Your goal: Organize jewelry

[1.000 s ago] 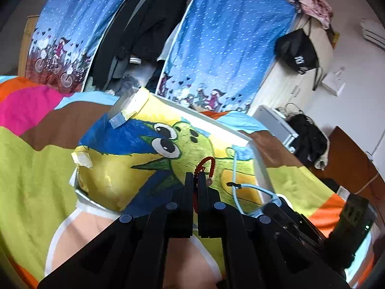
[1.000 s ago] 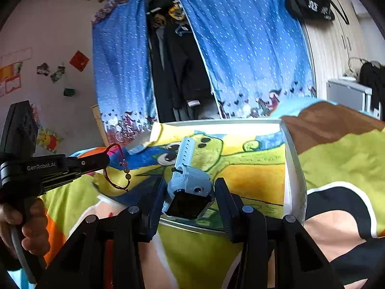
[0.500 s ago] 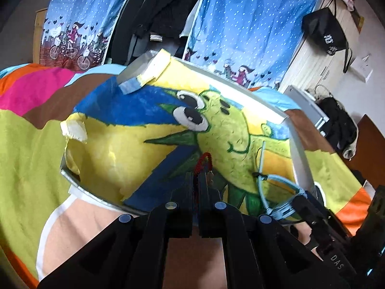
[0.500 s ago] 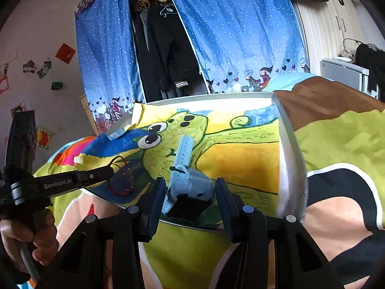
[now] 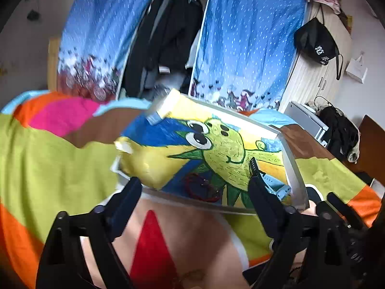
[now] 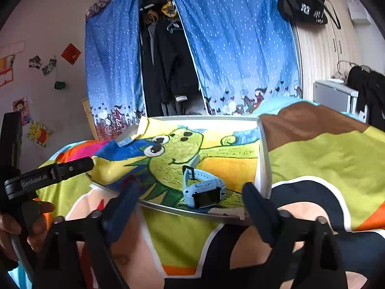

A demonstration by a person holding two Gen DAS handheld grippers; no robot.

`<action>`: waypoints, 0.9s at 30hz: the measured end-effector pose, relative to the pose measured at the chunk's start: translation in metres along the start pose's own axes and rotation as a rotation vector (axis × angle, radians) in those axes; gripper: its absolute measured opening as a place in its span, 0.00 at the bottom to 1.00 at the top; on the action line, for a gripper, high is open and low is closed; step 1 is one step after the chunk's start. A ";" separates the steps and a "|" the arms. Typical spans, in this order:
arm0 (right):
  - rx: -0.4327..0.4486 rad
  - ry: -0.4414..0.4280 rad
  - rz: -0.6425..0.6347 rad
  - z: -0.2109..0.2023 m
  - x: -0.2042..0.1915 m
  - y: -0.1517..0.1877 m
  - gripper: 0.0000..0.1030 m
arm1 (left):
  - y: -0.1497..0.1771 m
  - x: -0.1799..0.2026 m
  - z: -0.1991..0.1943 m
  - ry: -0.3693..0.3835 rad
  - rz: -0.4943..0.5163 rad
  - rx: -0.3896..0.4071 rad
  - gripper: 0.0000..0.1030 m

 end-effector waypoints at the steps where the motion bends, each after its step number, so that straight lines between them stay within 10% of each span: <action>1: 0.008 -0.004 0.000 -0.007 -0.002 -0.001 0.92 | 0.001 0.001 -0.010 -0.013 0.014 0.020 0.87; 27: 0.087 0.028 -0.109 -0.221 -0.056 0.053 1.00 | 0.118 0.034 -0.232 -0.017 0.142 0.084 0.91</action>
Point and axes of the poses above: each gripper's, at about its wrist camera, not at the fingertips, and z roughly the way its jaws point, x to its right, y to its underside, the point moved 4 cm from there along z, roughly the way its jaws point, and after that the axes turned 6 degrees about x, right-handed, at the moved point
